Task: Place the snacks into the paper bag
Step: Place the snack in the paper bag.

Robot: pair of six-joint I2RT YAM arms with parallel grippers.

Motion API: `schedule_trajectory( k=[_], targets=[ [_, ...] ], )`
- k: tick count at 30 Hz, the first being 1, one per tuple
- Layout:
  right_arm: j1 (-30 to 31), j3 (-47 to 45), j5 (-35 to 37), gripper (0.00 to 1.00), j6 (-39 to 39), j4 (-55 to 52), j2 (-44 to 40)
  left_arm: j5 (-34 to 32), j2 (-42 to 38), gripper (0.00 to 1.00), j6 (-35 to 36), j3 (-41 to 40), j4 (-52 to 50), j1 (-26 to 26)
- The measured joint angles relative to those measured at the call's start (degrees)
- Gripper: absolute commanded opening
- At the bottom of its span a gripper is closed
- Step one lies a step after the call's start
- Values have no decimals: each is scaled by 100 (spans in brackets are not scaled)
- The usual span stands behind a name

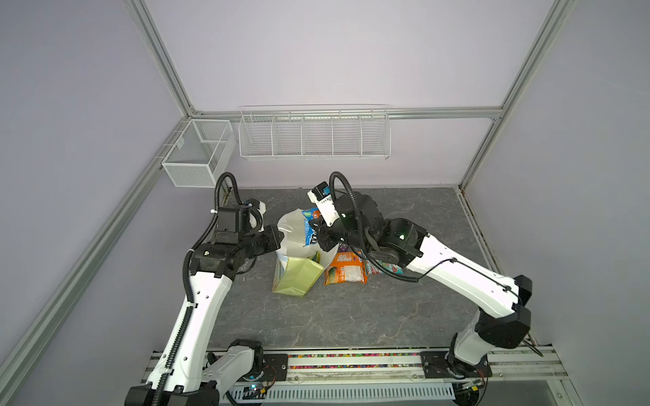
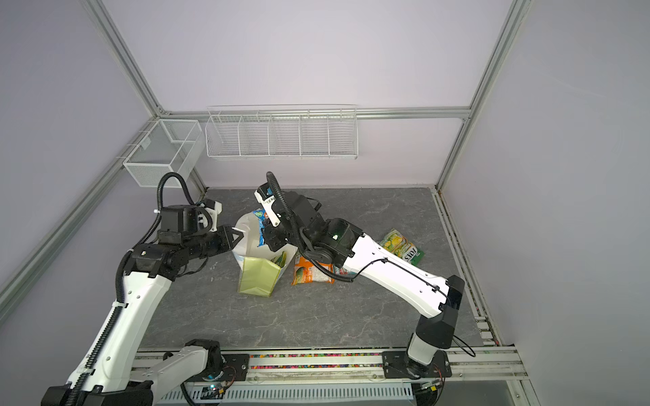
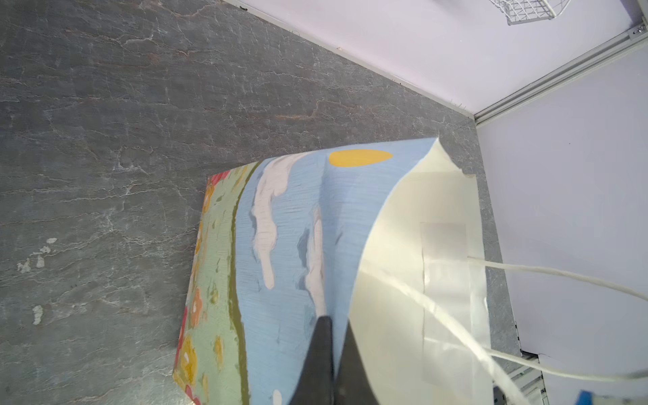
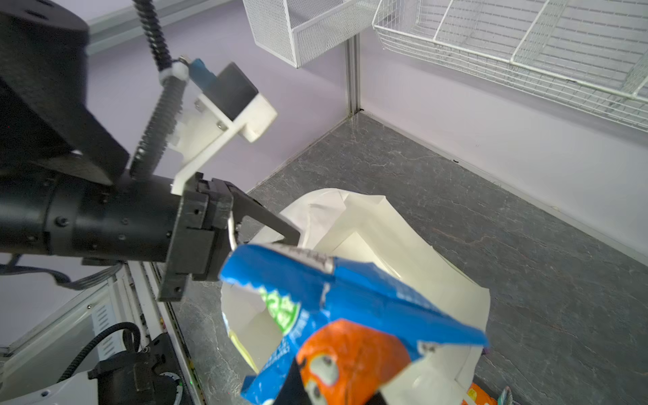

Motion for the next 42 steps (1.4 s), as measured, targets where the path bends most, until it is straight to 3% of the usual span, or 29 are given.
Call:
schedule_trajectory(
  k=[18, 20, 22, 24, 31, 34, 35, 37, 42],
  targets=[
    [-9, 0, 76, 19, 52, -221, 116, -2, -39, 0, 0, 0, 0, 0],
    [-11, 0, 83, 32, 68, -227, 116, -2, -44, 0, 0, 0, 0, 0],
    [-11, 2, 94, 54, 85, -238, 118, -2, -44, 0, 0, 0, 0, 0],
    [-11, 4, 92, 63, 79, -245, 118, 0, -44, 0, 0, 0, 0, 0],
    [-11, -122, 24, 69, 186, -216, 17, 20, -44, 0, 0, 0, 0, -4],
    [-11, -490, -57, 74, 238, -188, -302, 17, -44, 0, 0, 0, -4, -4],
    [-11, -619, -63, 82, 256, -164, -435, 20, -44, 0, 0, 0, -4, -4],
    [-11, -852, -57, 87, 282, -146, -717, 20, -44, 0, 2, 0, -2, -4],
    [-15, -1388, 0, 92, 380, -26, -1475, 22, -44, 0, 0, 0, -2, -4]
  ],
)
